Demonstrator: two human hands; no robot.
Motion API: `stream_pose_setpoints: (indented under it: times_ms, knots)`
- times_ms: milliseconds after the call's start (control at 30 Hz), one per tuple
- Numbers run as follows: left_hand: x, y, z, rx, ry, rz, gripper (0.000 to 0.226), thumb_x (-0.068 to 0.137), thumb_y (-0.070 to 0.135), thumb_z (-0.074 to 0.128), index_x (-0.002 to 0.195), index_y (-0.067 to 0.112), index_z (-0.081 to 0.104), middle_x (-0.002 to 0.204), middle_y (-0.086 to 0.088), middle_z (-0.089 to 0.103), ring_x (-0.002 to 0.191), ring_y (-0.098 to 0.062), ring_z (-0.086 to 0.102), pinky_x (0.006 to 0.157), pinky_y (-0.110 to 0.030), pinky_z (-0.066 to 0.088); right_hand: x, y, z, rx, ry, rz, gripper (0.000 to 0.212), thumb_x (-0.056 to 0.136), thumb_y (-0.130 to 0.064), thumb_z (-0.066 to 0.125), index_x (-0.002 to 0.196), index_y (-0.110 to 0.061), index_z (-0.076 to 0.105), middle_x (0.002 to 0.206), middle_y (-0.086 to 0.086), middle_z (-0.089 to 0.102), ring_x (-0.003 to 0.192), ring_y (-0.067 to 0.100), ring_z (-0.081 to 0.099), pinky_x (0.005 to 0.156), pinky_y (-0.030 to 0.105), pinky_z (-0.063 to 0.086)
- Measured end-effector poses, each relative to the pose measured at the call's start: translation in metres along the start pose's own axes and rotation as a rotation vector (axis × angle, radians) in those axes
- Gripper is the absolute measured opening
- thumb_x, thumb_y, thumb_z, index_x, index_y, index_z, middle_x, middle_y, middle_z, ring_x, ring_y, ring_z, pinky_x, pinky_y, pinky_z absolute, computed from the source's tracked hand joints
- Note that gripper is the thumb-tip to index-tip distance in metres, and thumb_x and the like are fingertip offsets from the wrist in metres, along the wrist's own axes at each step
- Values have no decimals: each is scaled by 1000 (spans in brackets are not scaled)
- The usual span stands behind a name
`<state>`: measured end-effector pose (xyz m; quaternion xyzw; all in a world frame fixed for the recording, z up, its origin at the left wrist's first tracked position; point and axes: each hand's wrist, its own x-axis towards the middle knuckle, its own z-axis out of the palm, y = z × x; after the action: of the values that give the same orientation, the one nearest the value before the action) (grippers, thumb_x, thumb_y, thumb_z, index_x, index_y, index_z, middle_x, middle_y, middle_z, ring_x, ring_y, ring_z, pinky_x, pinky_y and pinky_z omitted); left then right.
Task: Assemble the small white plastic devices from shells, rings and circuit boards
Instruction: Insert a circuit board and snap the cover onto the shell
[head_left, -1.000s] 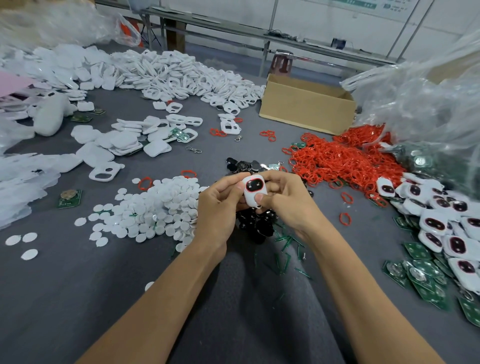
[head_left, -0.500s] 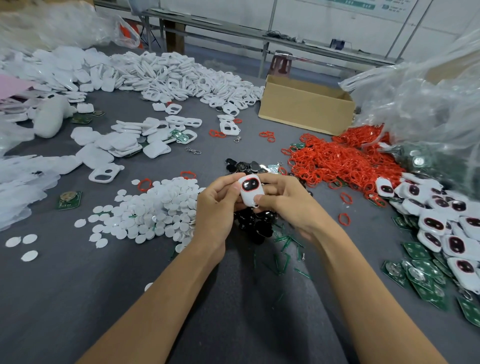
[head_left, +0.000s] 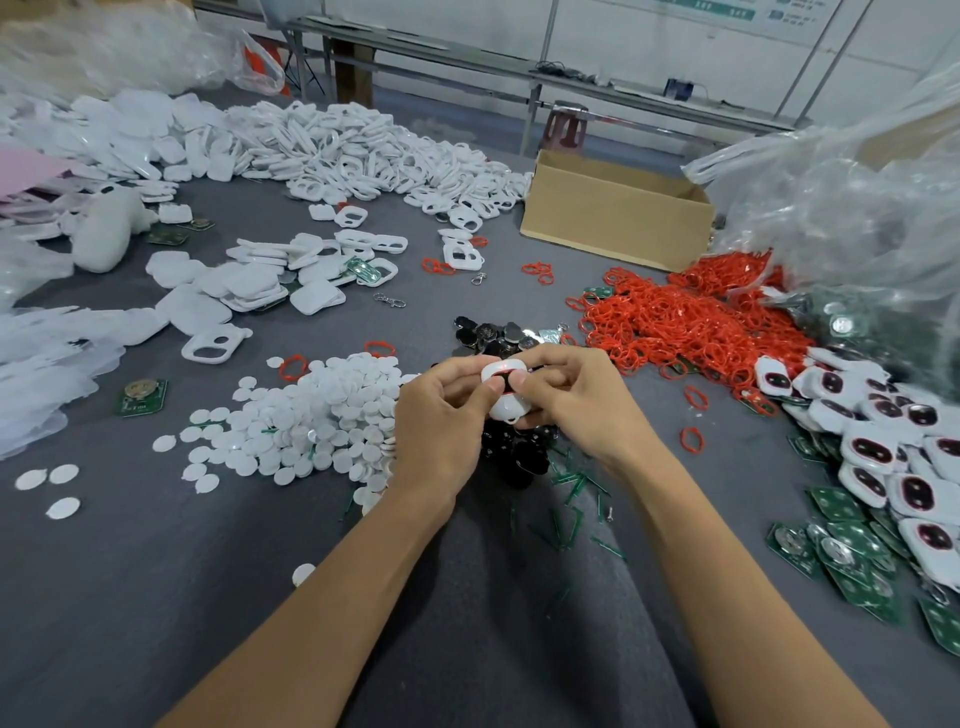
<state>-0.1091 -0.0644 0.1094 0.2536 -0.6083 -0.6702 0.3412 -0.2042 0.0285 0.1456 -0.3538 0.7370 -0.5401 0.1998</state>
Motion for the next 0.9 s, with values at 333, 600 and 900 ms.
stream_pose_setpoints:
  times_ms: [333,600,900]
  knots:
    - [-5,3,-1,29,79,58,20,88,8,69,95,26,73,85,3,76,79,-9,72,76,-28,57,0,1,19,-202,165,-61,11,92,-13,59,93,-16,69,73,8,70,70,24,64,63,28,49]
    - [-4,4,0,74,1,16,31,86,-1,68,109,18,70,96,0,75,87,-16,72,86,-42,58,1,2,9,132,28,9,21,86,4,63,99,-12,66,77,7,69,66,13,65,63,20,52]
    - [-6,2,0,107,88,12,29,79,-3,74,98,19,71,86,1,74,80,-15,72,80,-42,59,1,1,11,7,-2,21,27,77,9,69,95,-11,69,67,-6,68,61,4,62,61,19,51]
